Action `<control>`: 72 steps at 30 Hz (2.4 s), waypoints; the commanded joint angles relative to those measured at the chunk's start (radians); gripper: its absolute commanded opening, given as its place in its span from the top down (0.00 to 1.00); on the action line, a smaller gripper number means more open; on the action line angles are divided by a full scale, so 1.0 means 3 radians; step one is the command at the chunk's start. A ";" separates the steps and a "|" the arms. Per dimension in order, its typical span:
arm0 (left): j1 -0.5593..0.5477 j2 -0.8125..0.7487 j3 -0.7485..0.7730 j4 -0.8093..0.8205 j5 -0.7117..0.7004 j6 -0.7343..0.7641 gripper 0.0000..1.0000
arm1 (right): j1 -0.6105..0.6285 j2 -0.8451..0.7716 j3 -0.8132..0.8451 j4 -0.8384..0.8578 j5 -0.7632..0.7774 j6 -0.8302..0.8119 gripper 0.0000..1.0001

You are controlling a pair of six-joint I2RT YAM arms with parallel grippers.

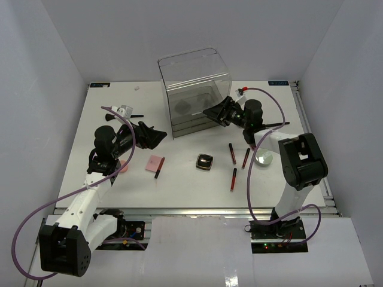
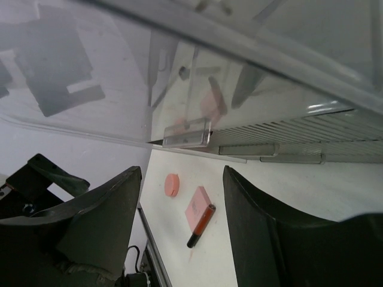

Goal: Organize the makeup

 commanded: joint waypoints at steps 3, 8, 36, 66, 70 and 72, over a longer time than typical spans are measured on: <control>-0.0001 -0.0017 0.0129 -0.0002 0.0028 0.0045 0.02 | 0.0010 0.0183 0.0227 0.0361 0.0129 0.0226 0.40; -0.0005 -0.0029 0.0129 0.0002 0.0031 0.0045 0.02 | 0.0014 0.0257 0.0286 0.0397 0.0107 0.0289 0.43; 0.0000 0.0002 0.0134 -0.0029 -0.0010 0.0081 0.02 | -0.0011 0.0518 0.0383 0.0867 0.0107 0.0723 0.84; -0.0005 0.0053 0.0132 -0.0108 -0.0181 0.0126 0.02 | -0.0218 -0.0333 -0.0141 0.1082 0.0005 0.0976 0.91; -0.0004 0.0120 0.0177 -0.0281 -0.0464 0.0176 0.02 | -0.0226 -0.0431 -0.0101 0.1049 -0.0017 0.0987 0.92; -0.0005 0.0190 0.0216 -0.0408 -0.0782 0.0221 0.02 | -0.0226 -0.0464 -0.0036 0.0924 -0.0038 0.0932 0.92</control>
